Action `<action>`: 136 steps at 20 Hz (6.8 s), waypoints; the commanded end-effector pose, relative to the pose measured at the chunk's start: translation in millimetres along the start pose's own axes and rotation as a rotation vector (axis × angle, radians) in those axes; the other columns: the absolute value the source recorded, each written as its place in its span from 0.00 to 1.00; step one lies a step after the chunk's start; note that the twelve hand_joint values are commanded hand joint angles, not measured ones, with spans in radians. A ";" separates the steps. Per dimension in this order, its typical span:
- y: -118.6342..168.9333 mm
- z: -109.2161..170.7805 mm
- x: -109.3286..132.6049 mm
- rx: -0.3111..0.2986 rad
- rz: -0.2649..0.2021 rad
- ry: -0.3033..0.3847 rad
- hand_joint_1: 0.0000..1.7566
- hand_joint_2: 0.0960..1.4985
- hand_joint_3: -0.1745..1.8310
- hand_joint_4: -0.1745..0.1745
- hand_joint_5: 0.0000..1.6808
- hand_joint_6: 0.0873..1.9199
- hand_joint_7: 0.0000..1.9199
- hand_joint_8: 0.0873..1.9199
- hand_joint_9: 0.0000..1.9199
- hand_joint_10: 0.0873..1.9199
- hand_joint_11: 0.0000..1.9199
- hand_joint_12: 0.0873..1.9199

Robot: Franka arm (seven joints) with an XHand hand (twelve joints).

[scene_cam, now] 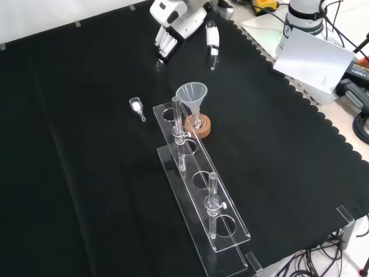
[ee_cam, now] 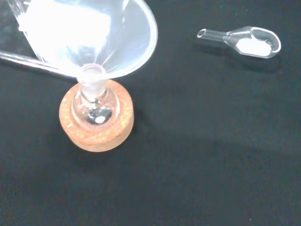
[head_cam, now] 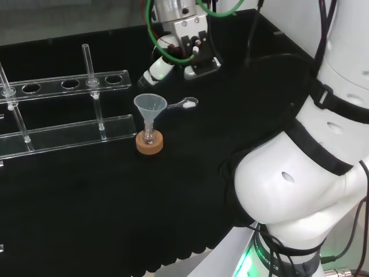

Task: Pick up the weighing funnel.

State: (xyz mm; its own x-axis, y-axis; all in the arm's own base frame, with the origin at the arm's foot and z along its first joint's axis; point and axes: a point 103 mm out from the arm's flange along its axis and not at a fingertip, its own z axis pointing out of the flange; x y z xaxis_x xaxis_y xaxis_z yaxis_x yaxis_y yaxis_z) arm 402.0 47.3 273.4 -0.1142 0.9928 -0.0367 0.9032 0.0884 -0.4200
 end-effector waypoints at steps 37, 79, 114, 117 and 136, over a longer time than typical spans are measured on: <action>111.0 61.6 -148.5 -0.050 -0.058 0.128 0.38 0.49 0.18 0.45 0.30 0.00 0.24 0.35 0.40 0.26 0.28 0.66; 173.0 124.0 -140.7 0.002 -0.023 0.078 0.47 0.39 0.35 0.41 0.36 0.31 0.31 0.35 0.45 0.23 0.29 0.65; 187.0 131.9 -123.8 0.049 0.041 -0.079 0.49 0.38 0.36 0.40 0.39 0.37 0.34 0.37 0.47 0.24 0.30 0.65; 187.6 131.4 -123.6 0.049 0.040 -0.079 0.49 0.38 0.36 0.40 0.39 0.37 0.34 0.37 0.47 0.24 0.30 0.64; 193.3 131.5 -121.4 0.056 0.045 -0.131 0.50 0.38 0.37 0.41 0.45 0.39 0.37 0.37 0.49 0.24 0.31 0.64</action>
State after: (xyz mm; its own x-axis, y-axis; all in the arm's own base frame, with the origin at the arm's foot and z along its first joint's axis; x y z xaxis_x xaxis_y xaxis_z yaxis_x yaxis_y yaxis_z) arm 535.6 -67.2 78.5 -0.1318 0.9766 -0.1697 0.8884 0.0404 -0.4573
